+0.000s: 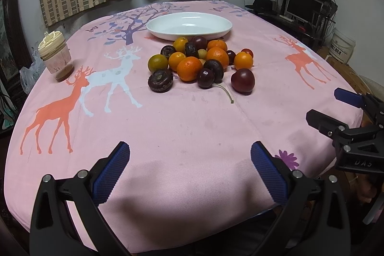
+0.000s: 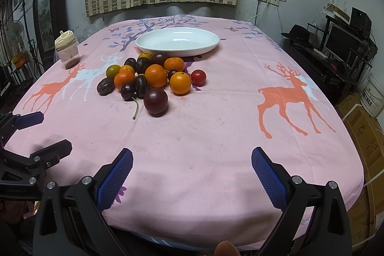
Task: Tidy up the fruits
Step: 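Grasp a dark red plum with the right tool while the left tool grasps a dark brown round fruit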
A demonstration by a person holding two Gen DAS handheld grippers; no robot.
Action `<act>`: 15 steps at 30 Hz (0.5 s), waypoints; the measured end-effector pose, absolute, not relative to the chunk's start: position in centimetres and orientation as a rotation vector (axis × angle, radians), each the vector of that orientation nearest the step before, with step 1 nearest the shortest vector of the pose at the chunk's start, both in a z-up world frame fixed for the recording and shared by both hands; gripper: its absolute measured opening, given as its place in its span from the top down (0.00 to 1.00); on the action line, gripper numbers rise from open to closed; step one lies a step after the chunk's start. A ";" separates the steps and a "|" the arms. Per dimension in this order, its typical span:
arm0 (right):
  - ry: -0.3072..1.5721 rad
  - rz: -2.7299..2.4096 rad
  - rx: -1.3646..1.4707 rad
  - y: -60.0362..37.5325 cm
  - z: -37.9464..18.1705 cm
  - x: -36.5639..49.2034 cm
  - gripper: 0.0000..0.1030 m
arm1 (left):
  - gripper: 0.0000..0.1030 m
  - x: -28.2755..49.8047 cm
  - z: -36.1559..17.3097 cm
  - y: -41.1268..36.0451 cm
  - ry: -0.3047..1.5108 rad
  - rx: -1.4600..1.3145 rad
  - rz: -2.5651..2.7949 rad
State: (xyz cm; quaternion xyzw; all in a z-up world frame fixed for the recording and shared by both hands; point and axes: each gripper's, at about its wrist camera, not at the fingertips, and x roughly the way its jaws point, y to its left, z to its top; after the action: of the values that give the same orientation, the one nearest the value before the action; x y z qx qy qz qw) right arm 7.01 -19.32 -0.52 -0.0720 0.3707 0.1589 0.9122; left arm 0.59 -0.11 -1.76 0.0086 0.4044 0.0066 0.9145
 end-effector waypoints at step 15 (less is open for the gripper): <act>0.826 0.460 0.050 -18.7 -2.0 11.5 0.04 | 0.04 4.1 -3.4 6.6 0.863 -0.074 0.029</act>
State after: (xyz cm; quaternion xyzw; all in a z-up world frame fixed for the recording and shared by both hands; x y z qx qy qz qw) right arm 11.46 -18.67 -2.01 0.0242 0.3976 0.2215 0.8901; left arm 4.13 6.60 -3.38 -0.0356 0.4182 0.0139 0.9076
